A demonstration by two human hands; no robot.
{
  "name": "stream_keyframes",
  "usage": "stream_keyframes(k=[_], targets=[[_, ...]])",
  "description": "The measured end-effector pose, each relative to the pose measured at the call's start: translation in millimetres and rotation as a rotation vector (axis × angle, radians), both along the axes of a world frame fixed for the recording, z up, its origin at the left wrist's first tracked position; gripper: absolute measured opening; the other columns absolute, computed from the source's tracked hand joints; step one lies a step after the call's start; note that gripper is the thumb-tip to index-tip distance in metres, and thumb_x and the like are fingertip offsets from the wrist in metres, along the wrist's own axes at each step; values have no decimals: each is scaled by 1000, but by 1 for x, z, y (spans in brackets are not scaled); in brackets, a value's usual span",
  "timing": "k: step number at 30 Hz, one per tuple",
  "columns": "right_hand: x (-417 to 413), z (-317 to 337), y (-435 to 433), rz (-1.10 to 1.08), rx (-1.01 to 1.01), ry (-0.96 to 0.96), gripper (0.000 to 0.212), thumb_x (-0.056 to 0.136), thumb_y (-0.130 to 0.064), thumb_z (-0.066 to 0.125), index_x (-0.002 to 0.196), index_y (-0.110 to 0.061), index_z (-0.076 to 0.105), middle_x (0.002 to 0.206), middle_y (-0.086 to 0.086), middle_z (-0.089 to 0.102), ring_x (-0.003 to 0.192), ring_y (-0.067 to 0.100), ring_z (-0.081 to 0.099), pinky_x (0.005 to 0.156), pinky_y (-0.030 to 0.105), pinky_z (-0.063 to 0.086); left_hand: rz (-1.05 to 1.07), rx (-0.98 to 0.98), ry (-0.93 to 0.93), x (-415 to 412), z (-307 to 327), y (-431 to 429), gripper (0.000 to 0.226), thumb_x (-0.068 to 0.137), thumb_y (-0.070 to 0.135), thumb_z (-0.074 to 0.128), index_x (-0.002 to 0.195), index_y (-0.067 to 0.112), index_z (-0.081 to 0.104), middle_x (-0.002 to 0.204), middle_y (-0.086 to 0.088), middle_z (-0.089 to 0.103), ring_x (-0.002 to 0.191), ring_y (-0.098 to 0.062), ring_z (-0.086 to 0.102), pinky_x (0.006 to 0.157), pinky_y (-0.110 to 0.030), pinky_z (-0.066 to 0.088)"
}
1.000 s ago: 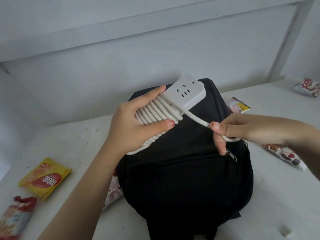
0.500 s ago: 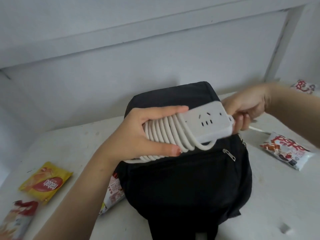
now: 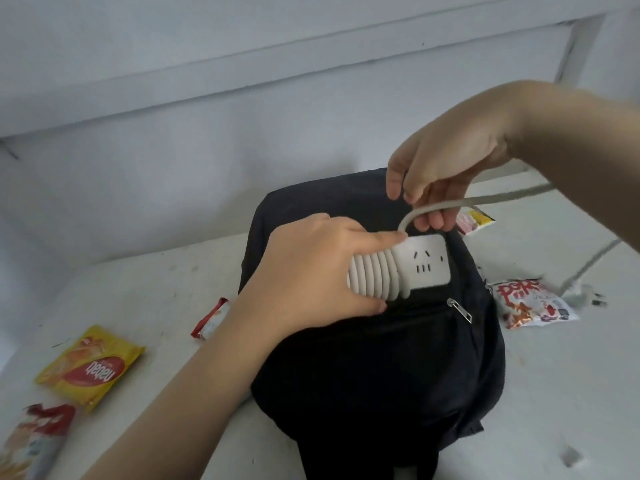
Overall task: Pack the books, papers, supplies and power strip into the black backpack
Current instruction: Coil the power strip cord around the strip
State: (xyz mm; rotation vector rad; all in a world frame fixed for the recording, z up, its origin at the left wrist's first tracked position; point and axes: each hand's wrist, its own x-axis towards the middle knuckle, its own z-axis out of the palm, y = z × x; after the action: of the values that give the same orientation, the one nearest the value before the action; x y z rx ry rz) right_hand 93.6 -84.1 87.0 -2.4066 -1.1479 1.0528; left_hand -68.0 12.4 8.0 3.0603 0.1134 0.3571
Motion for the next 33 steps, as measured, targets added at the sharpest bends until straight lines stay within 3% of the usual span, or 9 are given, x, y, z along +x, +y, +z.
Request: stream_keyframes(k=[4, 8, 13, 16, 19, 22, 26, 30, 33], targets=[[-14, 1, -5, -55, 177, -135, 24, 94, 2, 40, 117, 0, 48, 76, 17, 72, 58, 25, 68, 55, 30, 59, 97, 48, -138, 5, -8, 4, 73, 66, 62, 67, 133, 48, 42, 108, 17, 60, 87, -2, 41, 65, -24, 30], [-28, -11, -17, -117, 374, -77, 23, 94, 3, 43, 112, -11, 42, 70, 10, 67, 53, 18, 63, 58, 30, 59, 223, -19, -188, 9, -17, 11, 85, 63, 65, 68, 137, 36, 37, 118, 13, 59, 97, -7, 52, 71, -23, 34], [-41, -37, -26, -207, 498, 118, 10, 98, -10, 47, 106, -6, 49, 69, 9, 64, 56, 18, 61, 54, 28, 57, 228, -170, -215, 8, -27, 16, 91, 61, 65, 69, 137, 46, 23, 98, 15, 55, 80, -2, 50, 59, -20, 41], [-49, -51, -32, -231, 600, 238, 7, 98, -10, 47, 104, -10, 50, 67, 8, 59, 52, 14, 56, 51, 27, 54, 208, -153, -203, 6, -33, 17, 89, 65, 64, 66, 139, 53, 17, 95, 15, 48, 78, -2, 46, 57, -11, 35], [-53, -61, -36, -187, 657, 329, 7, 97, -7, 47, 102, -7, 51, 62, 5, 52, 45, 12, 45, 43, 23, 45, 213, -183, -216, 5, -37, 17, 87, 67, 64, 65, 141, 51, 22, 94, 18, 43, 79, 0, 43, 58, -8, 26], [-50, -65, -37, -182, 680, 449, 8, 96, -5, 47, 99, -8, 53, 59, 3, 47, 42, 8, 35, 36, 19, 32, 208, -206, -222, 5, -40, 19, 85, 66, 64, 67, 141, 46, 30, 98, 18, 44, 83, 0, 43, 61, -8, 27], [-42, -68, -41, -214, 675, 533, 11, 96, -8, 47, 97, -12, 57, 60, 2, 44, 40, 7, 31, 35, 17, 28, 197, -238, -246, 6, -42, 22, 79, 62, 66, 69, 132, 41, 42, 104, 20, 50, 88, 0, 45, 65, -8, 31], [-44, -78, -47, -208, 637, 465, 19, 96, -21, 49, 108, -8, 55, 56, 0, 43, 37, 9, 31, 33, 20, 29, 252, -430, -302, 5, -41, 29, 75, 58, 59, 76, 126, 41, 48, 105, 22, 54, 90, 1, 51, 71, -11, 38], [-51, -92, -52, -121, 700, 185, 20, 96, -24, 50, 113, -24, 59, 55, -3, 47, 40, 11, 38, 37, 22, 34, 310, -570, -342, 2, -39, 37, 66, 54, 58, 77, 114, 49, 49, 98, 26, 59, 92, 5, 56, 76, -18, 46]])
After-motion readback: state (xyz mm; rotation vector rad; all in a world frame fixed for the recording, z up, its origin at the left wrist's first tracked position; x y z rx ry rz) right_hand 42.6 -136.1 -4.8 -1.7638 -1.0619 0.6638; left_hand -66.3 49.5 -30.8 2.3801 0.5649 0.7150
